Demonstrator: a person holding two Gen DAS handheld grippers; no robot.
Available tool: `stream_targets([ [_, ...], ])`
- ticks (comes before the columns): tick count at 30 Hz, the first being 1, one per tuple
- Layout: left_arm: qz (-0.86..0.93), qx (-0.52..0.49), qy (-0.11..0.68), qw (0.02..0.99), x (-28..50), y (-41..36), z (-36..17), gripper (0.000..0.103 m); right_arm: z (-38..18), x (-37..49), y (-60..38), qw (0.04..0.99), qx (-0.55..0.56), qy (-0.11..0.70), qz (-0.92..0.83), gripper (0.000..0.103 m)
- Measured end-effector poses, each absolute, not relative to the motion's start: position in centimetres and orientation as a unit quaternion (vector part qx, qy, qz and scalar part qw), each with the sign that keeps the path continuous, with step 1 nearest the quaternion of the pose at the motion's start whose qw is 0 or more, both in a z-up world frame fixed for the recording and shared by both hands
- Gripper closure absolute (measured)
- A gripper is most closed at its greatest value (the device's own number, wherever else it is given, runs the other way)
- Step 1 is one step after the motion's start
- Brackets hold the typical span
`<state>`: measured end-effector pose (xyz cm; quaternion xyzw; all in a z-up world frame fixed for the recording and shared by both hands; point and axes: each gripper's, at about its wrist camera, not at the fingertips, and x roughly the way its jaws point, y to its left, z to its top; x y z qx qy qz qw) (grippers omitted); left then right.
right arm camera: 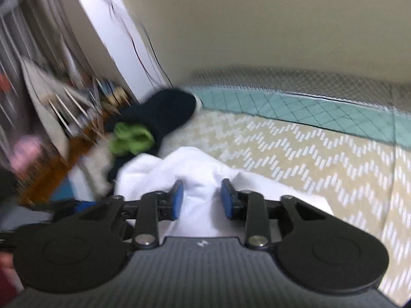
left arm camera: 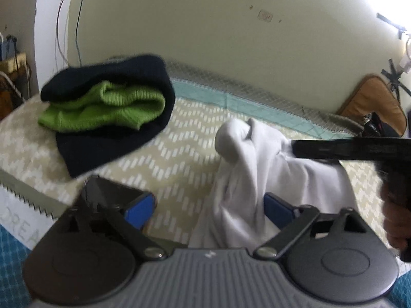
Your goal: Fold small clothes
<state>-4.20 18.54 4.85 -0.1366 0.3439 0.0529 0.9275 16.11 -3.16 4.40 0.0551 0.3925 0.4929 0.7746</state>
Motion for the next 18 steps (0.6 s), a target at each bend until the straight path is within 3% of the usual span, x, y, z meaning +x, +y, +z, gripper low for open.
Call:
stream_targets([
  [1,0.049,-0.135,0.34,0.929,-4.3,18.5,5.0,0.001,4.8,15.8,-5.2,0.773,0.097,0.381,0.498,0.041],
  [2,0.046,-0.136,0.34,0.93,-4.3,18.5,5.2,0.001,4.8,15.4,-6.7,0.777,0.131,0.367,0.495,0.032],
  [5,0.037,-0.15,0.351,0.923,-3.3,18.9,5.2,0.0,4.3,14.0,-11.1,0.788,0.185,0.35,0.471,0.032],
  [11,0.004,-0.195,0.381,0.904,-1.9,19.4,4.0,0.001,0.7,13.2,-14.7,0.764,0.245,0.406,0.436,0.031],
  [13,-0.012,-0.219,0.392,0.893,-1.6,19.5,3.4,0.002,-0.3,13.1,-13.5,0.751,0.238,0.43,0.44,0.031],
  [14,-0.011,-0.22,0.387,0.895,-1.7,19.4,3.4,0.002,-0.7,13.1,-12.5,0.745,0.226,0.445,0.443,0.036],
  [18,-0.024,-0.248,0.373,0.894,-2.4,19.5,3.0,0.002,0.1,12.1,-9.1,0.769,0.163,0.424,0.449,0.032],
])
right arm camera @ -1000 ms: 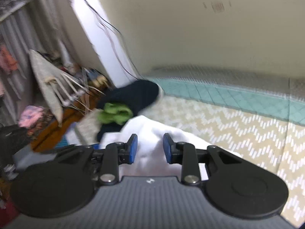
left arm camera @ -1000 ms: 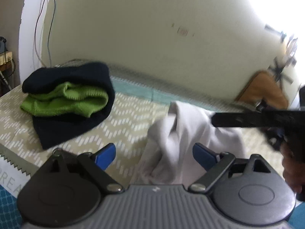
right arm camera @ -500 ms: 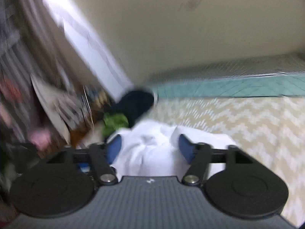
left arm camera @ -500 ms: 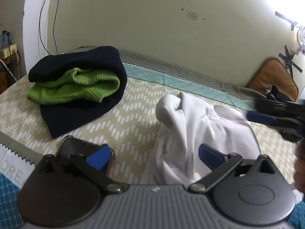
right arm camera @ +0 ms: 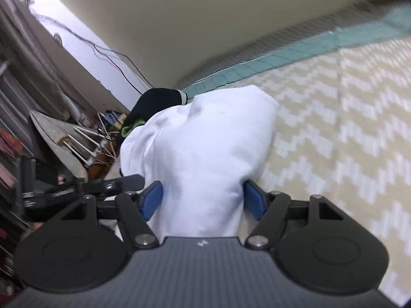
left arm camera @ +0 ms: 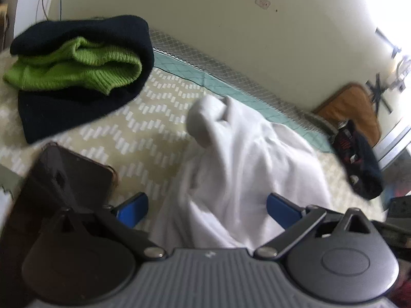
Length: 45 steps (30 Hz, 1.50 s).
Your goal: Fold small clothes
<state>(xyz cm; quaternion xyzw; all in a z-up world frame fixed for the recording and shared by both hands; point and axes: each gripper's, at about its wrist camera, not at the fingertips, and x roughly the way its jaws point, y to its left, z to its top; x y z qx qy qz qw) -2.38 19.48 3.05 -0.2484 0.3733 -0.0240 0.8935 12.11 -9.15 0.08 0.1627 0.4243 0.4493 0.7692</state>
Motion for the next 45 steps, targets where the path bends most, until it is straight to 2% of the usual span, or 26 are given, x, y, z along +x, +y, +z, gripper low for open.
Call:
stream_targets([
  [2,-0.019,-0.252,0.368,0.895,-2.6,19.1,2.9,0.006,0.4,12.1,-8.3,0.786,0.139,0.418,0.434,0.054],
  [3,-0.011,-0.243,0.367,0.898,-2.7,18.6,3.0,0.017,0.5,12.0,-8.1,0.793,0.13,0.413,0.428,0.057],
  [4,-0.003,-0.229,0.37,0.901,-2.7,17.9,3.1,0.034,0.8,11.7,-8.3,0.797,0.128,0.404,0.429,0.065],
  [5,0.0,-0.214,0.373,0.903,-2.6,17.1,3.3,0.042,1.1,11.5,-8.4,0.801,0.127,0.393,0.433,0.073],
  [9,-0.035,-0.202,0.381,0.902,-1.3,14.6,3.6,0.057,3.0,10.6,-10.9,0.828,0.125,0.34,0.428,0.078],
  [14,-0.109,-0.195,0.395,0.891,1.8,9.2,3.6,0.059,3.2,11.5,-15.3,0.868,0.128,0.305,0.369,0.078],
  [17,-0.135,-0.166,0.401,0.891,3.6,5.3,3.5,0.058,3.0,11.4,-19.2,0.884,0.131,0.299,0.334,0.078],
  [20,-0.13,-0.108,0.396,0.903,4.2,1.7,3.2,0.049,1.6,12.2,-22.3,0.883,0.162,0.319,0.304,0.075],
  [21,-0.12,-0.081,0.388,0.91,4.0,0.6,3.3,0.043,0.7,12.6,-22.9,0.878,0.176,0.333,0.294,0.074],
  [22,-0.11,-0.056,0.38,0.916,3.9,-0.3,3.0,0.04,0.0,12.7,-23.1,0.874,0.185,0.341,0.291,0.071],
  [23,-0.103,-0.04,0.375,0.921,3.8,-0.8,2.7,0.038,-0.8,12.8,-23.3,0.874,0.19,0.34,0.29,0.063],
  [25,-0.091,-0.027,0.363,0.927,3.6,-0.7,2.2,0.023,-1.3,13.0,-23.6,0.88,0.187,0.337,0.277,0.052],
  [27,-0.081,-0.032,0.358,0.93,3.2,0.0,1.8,0.013,-1.1,12.7,-22.6,0.887,0.164,0.329,0.28,0.05],
  [28,-0.082,-0.03,0.353,0.932,2.8,0.2,1.8,0.011,-1.1,12.8,-22.2,0.889,0.156,0.33,0.278,0.047],
  [33,-0.069,-0.024,0.348,0.935,2.3,0.7,1.6,0.001,-0.9,12.6,-22.2,0.894,0.137,0.323,0.277,0.045],
  [45,-0.06,-0.023,0.353,0.933,2.4,0.3,1.7,0.0,-0.6,11.9,-21.9,0.905,0.108,0.313,0.269,0.041],
])
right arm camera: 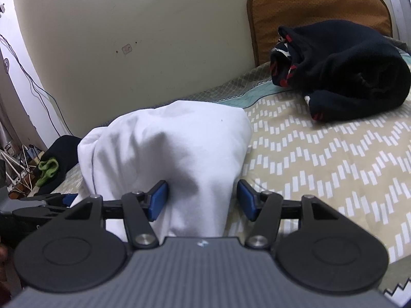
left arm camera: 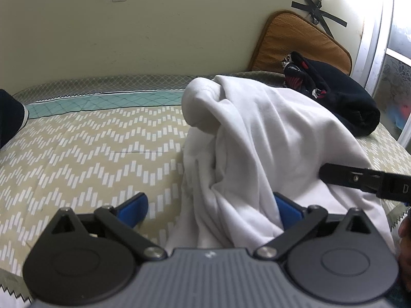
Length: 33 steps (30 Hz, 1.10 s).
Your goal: Fold small clothes
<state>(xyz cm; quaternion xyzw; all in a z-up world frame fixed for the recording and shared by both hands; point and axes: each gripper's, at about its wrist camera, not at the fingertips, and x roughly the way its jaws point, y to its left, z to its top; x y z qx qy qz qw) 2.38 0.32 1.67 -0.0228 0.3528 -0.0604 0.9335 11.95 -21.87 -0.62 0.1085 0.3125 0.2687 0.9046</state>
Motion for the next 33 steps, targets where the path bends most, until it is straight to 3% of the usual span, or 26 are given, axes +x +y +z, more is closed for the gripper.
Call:
stream_targets([
  [33,-0.061,-0.023,0.35,0.934,2.07,0.49,1.64,0.0,-0.4,11.62,-22.18,0.909,0.088,0.307,0.266,0.036],
])
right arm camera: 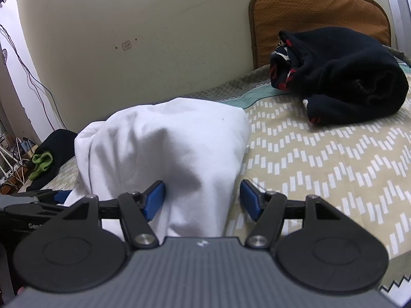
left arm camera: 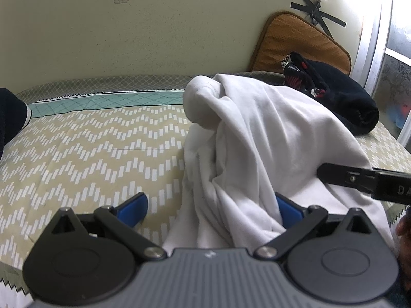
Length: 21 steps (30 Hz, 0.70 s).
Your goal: Fold small clothes
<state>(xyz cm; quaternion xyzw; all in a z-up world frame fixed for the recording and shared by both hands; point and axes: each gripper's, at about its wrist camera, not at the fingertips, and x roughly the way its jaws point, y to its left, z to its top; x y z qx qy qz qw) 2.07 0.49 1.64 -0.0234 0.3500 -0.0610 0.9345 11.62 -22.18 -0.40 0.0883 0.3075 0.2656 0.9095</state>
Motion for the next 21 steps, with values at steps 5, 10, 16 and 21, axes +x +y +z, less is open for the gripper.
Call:
stream_targets([
  [5,-0.064,-0.027,0.35,0.934,2.0,0.7,1.7,0.0,-0.4,11.6,-22.2,0.909,0.09,0.308,0.265,0.032],
  [10,-0.065,-0.034,0.348,0.934,1.9,0.8,1.9,0.0,-0.3,11.4,-22.1,0.91,0.087,0.305,0.265,0.029],
  [16,-0.071,-0.058,0.322,0.942,0.7,2.1,2.7,0.0,0.4,10.3,-22.7,0.926,0.092,0.272,0.247,0.028],
  [21,-0.104,-0.108,0.303,0.941,-1.6,5.4,3.5,0.0,3.8,8.6,-22.3,0.927,0.083,0.238,0.279,0.028],
])
